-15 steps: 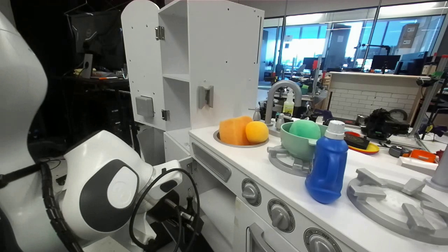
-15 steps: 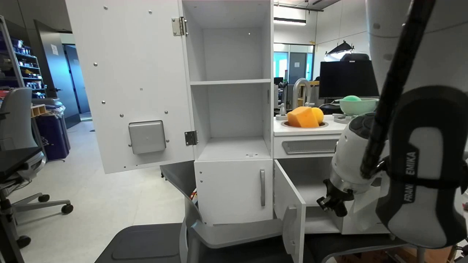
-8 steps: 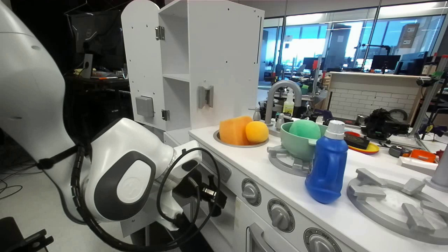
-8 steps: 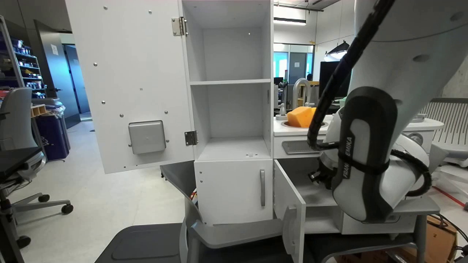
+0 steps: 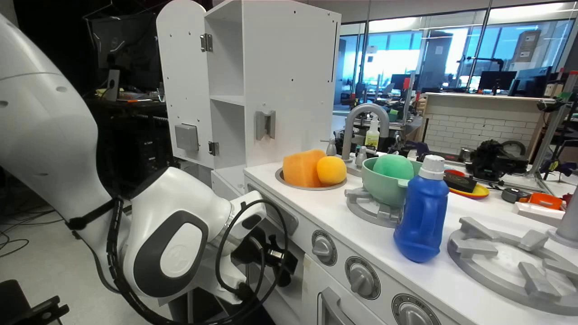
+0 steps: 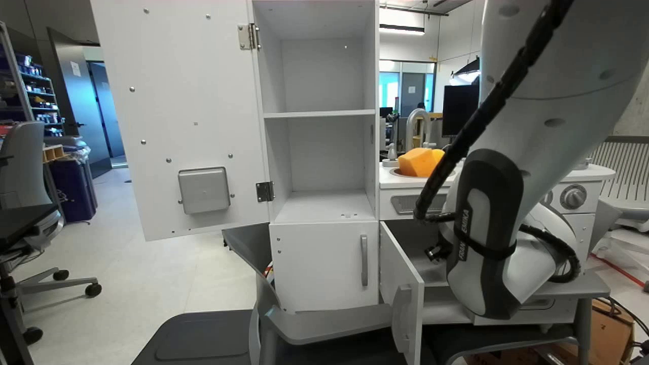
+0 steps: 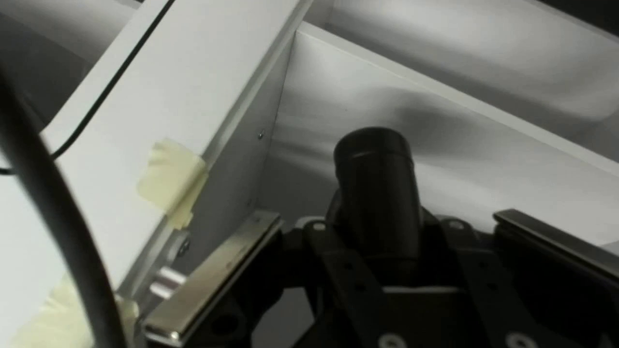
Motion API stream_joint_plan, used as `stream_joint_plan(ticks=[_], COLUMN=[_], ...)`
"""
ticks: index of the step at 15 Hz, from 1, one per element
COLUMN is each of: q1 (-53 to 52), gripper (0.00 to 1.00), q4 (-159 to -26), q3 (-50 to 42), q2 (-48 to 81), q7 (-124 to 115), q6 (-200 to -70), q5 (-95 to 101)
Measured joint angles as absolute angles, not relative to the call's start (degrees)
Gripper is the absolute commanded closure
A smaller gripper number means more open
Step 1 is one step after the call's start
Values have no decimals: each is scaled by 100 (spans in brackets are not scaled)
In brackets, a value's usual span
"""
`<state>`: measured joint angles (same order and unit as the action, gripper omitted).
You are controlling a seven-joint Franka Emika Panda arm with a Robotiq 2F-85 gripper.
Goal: Open the cabinet under sink, put the black bottle and blue bottle inside the cabinet underneath the sink
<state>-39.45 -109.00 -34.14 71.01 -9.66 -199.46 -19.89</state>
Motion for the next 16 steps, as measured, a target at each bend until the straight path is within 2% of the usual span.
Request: stream_joint_plan(ticks=[16], q1=[-4113], gripper=[94], q4=[-9480], q3=[-4108], q2=[8525], q7=[-842], q6=[-19833], q5=[-2660])
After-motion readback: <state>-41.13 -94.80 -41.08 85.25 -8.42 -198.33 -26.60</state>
